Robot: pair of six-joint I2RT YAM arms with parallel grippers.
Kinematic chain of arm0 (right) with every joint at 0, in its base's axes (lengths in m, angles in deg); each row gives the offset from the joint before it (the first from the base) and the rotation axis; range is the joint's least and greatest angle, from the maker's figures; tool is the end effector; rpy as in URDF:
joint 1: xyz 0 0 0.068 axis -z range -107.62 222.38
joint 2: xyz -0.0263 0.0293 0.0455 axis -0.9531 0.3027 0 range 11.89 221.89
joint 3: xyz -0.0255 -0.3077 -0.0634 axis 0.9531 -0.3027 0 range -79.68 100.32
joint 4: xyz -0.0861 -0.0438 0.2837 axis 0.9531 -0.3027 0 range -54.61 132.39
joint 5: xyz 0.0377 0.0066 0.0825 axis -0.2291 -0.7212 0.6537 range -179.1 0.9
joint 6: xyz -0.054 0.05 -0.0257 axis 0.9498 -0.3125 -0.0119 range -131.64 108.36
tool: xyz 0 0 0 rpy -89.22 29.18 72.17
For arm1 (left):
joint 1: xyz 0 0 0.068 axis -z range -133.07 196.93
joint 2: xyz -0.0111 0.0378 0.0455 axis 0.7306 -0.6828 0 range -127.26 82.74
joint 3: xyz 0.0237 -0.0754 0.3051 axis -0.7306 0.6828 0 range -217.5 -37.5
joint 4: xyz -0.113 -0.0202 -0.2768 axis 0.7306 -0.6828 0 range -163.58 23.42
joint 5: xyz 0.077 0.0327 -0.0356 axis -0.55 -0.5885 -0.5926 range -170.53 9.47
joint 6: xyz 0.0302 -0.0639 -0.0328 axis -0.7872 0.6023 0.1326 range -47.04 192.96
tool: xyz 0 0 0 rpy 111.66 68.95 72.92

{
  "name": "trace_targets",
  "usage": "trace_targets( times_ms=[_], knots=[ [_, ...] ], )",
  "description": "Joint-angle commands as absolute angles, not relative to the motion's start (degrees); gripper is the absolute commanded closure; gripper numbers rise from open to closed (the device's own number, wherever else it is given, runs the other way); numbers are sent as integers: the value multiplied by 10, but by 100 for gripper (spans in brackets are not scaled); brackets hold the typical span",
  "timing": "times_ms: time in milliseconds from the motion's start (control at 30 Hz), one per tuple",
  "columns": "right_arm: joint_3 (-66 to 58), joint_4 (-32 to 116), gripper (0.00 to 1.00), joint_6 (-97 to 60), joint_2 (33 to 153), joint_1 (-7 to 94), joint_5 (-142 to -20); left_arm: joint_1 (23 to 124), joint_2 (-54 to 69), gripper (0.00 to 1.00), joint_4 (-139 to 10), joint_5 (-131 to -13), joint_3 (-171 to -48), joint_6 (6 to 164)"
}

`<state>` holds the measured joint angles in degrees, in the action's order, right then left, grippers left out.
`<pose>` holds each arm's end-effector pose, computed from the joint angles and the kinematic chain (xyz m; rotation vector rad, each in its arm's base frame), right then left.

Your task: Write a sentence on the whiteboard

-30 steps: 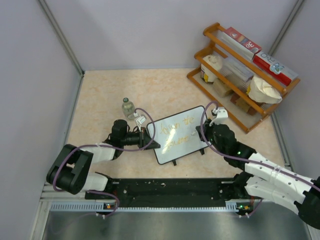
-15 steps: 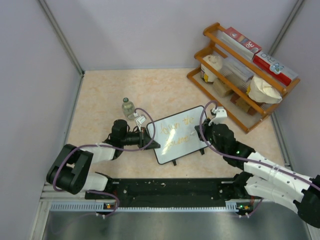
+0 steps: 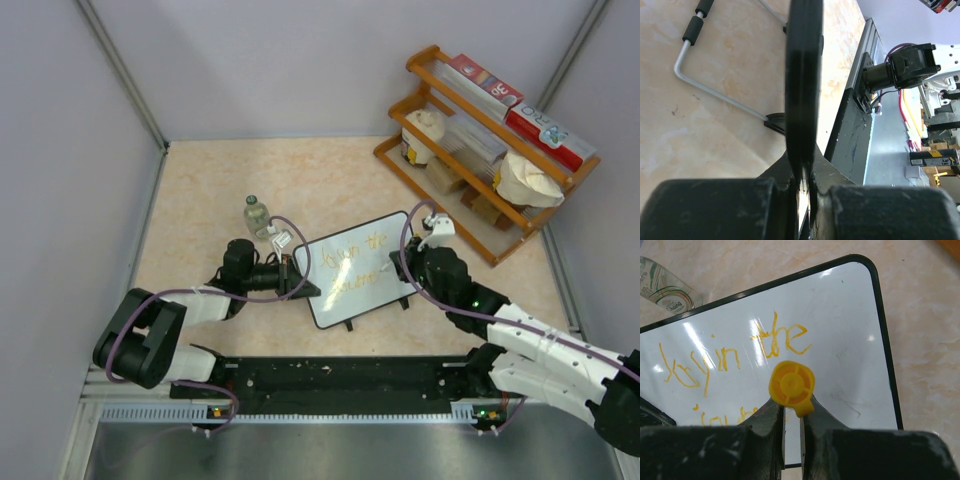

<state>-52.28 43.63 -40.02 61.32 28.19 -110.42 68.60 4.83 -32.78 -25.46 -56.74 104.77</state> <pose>0.1848 0.1459 0.2474 -0.0172 1.9388 0.4933 0.2187 -0.1457 0.1545 0.4947 2.0857 -1.5310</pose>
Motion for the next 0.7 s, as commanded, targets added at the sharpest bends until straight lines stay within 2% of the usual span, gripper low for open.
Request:
trace_targets(
  times_ms=[0, 667],
  knots=[
    [-535, 400, 100, -406, 614, 290, -1099, 691, 44, 100, -340, -238, -558, 1028],
    [-525, 372, 100, -399, 594, 290, -1106, 691, 43, 100, -340, -238, -559, 1028]
  ],
)
